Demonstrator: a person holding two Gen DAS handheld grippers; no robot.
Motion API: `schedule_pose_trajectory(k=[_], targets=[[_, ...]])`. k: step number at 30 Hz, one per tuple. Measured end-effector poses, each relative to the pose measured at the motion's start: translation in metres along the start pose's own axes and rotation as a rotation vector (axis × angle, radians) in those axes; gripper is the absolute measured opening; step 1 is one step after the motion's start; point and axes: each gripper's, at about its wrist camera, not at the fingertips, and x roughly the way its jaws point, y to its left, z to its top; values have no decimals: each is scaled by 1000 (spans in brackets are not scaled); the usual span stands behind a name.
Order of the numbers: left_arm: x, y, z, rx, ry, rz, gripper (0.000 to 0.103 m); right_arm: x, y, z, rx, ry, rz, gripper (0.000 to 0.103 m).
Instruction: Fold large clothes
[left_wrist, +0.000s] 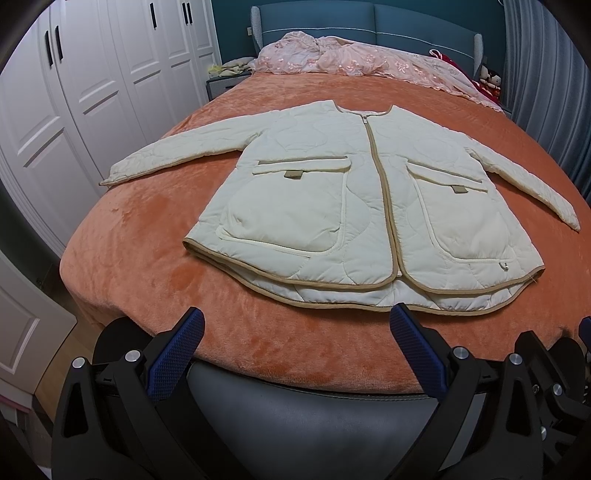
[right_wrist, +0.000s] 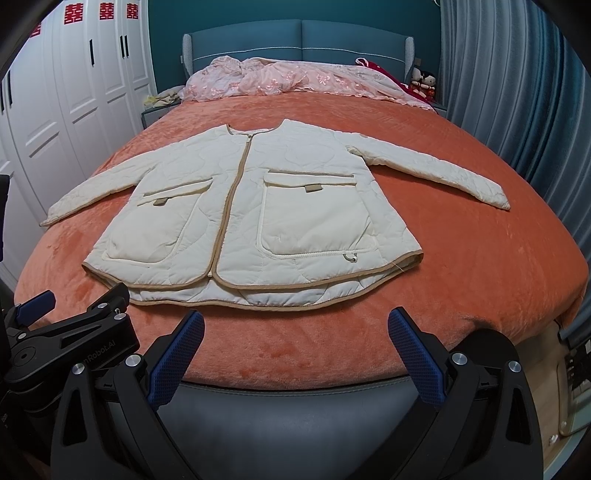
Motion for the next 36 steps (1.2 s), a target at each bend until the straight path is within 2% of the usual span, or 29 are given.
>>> schedule_pose_trajectory(k=[27, 36], targets=[[8, 0, -5, -2, 30, -4, 98, 12, -1, -6, 14, 27, 12, 98], [33, -3, 7, -19, 72, -61, 98, 40, -22, 5, 54, 57, 46, 98]])
